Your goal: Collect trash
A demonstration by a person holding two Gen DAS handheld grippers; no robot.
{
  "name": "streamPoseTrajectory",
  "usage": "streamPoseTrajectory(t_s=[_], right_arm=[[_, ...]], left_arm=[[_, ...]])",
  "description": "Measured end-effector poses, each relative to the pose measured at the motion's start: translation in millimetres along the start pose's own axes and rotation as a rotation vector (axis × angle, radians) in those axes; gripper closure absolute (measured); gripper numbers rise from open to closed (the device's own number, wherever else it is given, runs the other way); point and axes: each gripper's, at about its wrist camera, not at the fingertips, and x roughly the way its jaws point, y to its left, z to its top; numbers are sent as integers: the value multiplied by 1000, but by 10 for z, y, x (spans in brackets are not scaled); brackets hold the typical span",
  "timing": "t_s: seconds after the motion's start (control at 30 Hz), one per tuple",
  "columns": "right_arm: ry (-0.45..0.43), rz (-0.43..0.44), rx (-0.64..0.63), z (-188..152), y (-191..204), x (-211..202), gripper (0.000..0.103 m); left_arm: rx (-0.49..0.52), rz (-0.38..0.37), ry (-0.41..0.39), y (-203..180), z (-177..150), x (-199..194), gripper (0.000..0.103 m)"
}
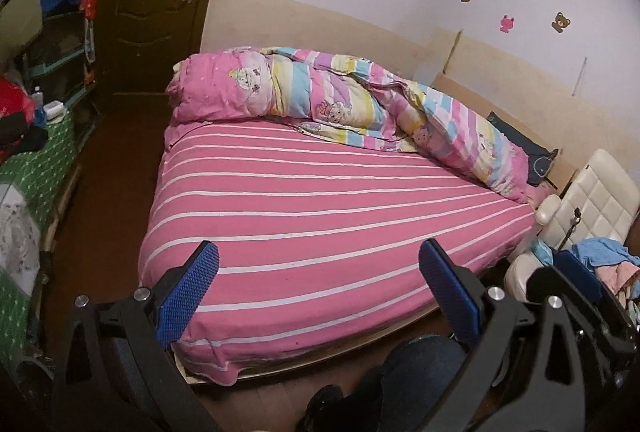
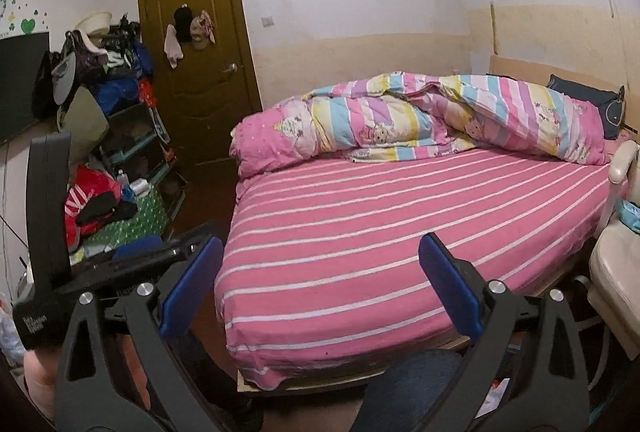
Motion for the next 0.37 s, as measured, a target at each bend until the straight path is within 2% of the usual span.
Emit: streamPoseTrajectory(t_s=[0.37], right_arm=[[-4,22,-15,-46,83,-63,6]], left_arm=[[-14,29,3,68,-41,-91,6]])
